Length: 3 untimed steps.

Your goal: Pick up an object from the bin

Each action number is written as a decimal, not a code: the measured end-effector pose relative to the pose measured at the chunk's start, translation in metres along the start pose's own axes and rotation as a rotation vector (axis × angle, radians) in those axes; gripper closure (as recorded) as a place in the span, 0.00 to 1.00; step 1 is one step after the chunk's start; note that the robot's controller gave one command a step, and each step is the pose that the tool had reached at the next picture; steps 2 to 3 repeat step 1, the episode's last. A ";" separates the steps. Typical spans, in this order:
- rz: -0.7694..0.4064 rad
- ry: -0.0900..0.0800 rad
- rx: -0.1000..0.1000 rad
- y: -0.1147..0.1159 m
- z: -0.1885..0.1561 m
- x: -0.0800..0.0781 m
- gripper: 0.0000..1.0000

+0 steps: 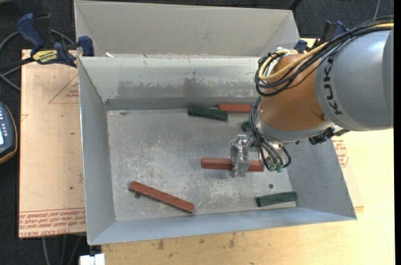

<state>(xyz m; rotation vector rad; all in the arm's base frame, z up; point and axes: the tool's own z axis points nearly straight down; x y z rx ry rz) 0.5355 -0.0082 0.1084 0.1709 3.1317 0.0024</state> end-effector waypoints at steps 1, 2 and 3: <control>-0.001 0.002 0.000 0.000 -0.015 -0.001 1.00; -0.001 0.002 0.000 0.000 -0.015 -0.001 1.00; -0.001 0.002 0.000 0.000 -0.015 -0.001 1.00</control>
Offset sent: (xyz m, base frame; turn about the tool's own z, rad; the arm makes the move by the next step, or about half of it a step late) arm -0.0001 0.0001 0.0148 0.0000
